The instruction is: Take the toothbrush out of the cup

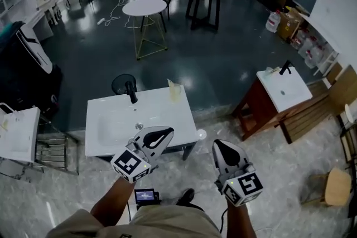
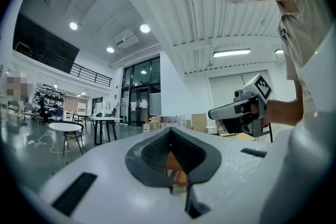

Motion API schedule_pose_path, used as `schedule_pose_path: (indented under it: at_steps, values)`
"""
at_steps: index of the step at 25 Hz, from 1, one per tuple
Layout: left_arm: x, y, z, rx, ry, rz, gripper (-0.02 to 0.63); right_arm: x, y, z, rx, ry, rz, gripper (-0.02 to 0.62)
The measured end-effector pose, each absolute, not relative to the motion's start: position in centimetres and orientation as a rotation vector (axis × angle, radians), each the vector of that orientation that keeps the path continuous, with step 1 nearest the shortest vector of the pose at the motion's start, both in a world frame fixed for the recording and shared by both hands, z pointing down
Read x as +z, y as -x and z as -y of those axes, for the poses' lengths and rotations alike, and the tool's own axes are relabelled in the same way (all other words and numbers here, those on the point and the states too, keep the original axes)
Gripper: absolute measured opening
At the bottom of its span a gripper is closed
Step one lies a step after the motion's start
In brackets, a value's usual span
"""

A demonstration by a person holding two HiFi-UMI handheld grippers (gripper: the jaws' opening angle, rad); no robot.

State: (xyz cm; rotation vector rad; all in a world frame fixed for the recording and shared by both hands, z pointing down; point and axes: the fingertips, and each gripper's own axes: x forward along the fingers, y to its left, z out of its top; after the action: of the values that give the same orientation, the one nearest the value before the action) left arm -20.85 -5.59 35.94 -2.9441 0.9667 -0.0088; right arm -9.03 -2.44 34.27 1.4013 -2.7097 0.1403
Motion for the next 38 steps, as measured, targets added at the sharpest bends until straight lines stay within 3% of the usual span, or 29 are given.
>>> schedule_pose_path:
  at_steps: [11,26,33,38]
  values:
    - [40.1,17.3,13.4,-0.077,2.901,-1.191,0.006,36.3,3.6,9.5,0.189,-1.299,2.762,0.003]
    - [50.7,19.4,30.0,-0.187,2.871,-1.382,0.01,40.5,3.0,19.0,0.27,-1.311,2.655,0.003]
    - [58.1,21.8,37.9,-0.291,2.86,-1.55,0.146,44.2,4.3,23.6,0.367,-1.315,2.607,0.003]
    - [62.4,22.2,42.2,-0.324,2.866,-1.608,0.191,47.4,4.0,26.1,0.435,-1.334,2.565,0.003]
